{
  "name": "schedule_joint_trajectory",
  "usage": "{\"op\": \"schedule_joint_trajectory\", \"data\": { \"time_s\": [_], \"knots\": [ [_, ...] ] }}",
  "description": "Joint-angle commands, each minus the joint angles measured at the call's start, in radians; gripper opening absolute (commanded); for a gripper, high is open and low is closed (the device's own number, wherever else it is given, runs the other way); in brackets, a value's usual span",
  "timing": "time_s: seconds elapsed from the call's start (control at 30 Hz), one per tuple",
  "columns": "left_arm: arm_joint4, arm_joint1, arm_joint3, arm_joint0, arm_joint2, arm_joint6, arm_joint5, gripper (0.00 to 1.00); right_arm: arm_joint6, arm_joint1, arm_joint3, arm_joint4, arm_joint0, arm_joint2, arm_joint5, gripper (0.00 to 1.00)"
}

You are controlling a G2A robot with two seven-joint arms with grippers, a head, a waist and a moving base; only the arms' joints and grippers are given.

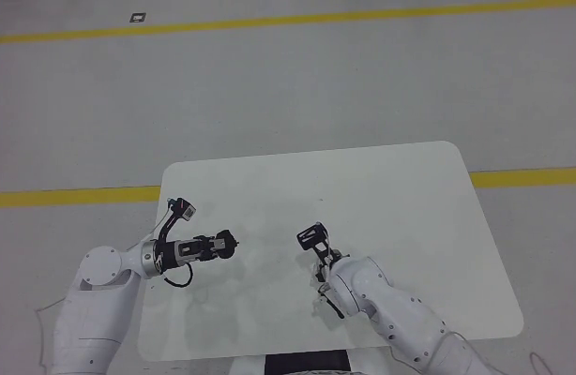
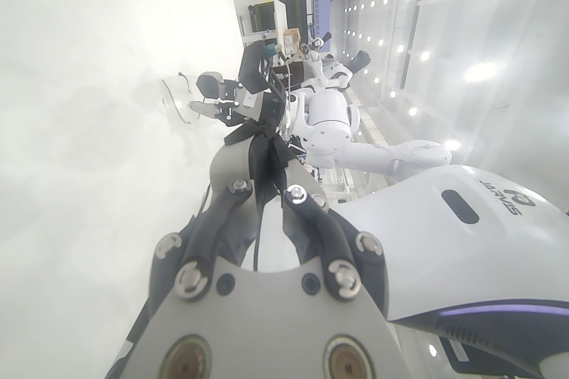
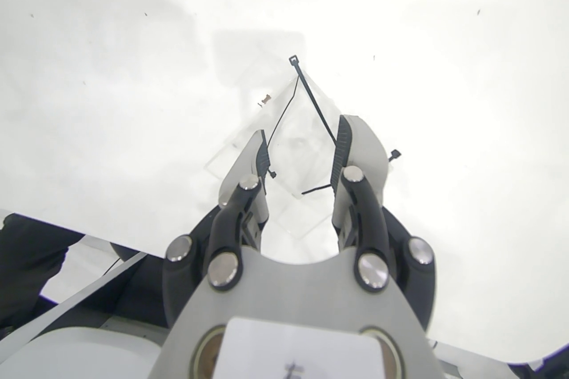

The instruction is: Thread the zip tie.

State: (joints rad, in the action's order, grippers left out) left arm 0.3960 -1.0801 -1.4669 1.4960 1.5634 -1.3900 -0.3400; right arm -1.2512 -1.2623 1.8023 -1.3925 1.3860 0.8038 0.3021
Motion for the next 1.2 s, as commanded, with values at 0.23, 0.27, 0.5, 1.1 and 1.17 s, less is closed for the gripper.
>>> {"op": "schedule_joint_trajectory", "data": {
  "time_s": [0.23,0.27,0.5,1.1,1.17],
  "knots": [
    [0.0,0.0,0.0,0.0,0.0,0.0,0.0,0.0,0.01,-0.011,-0.023,0.011,-0.003,0.009,-0.007,0.27],
    [0.0,0.0,0.0,0.0,0.0,0.0,0.0,0.0,0.011,-0.012,-0.025,0.011,-0.003,0.01,-0.008,0.27],
    [0.0,0.0,0.0,0.0,0.0,0.0,0.0,0.0,0.012,-0.019,-0.036,0.013,-0.003,0.016,-0.014,0.25],
    [0.0,0.0,0.0,0.0,0.0,0.0,0.0,0.0,0.018,-0.036,-0.055,0.005,0.001,0.031,-0.022,0.2],
    [0.0,0.0,0.0,0.0,0.0,0.0,0.0,0.0,0.018,-0.037,-0.056,0.004,0.002,0.033,-0.023,0.2]
  ]
}}
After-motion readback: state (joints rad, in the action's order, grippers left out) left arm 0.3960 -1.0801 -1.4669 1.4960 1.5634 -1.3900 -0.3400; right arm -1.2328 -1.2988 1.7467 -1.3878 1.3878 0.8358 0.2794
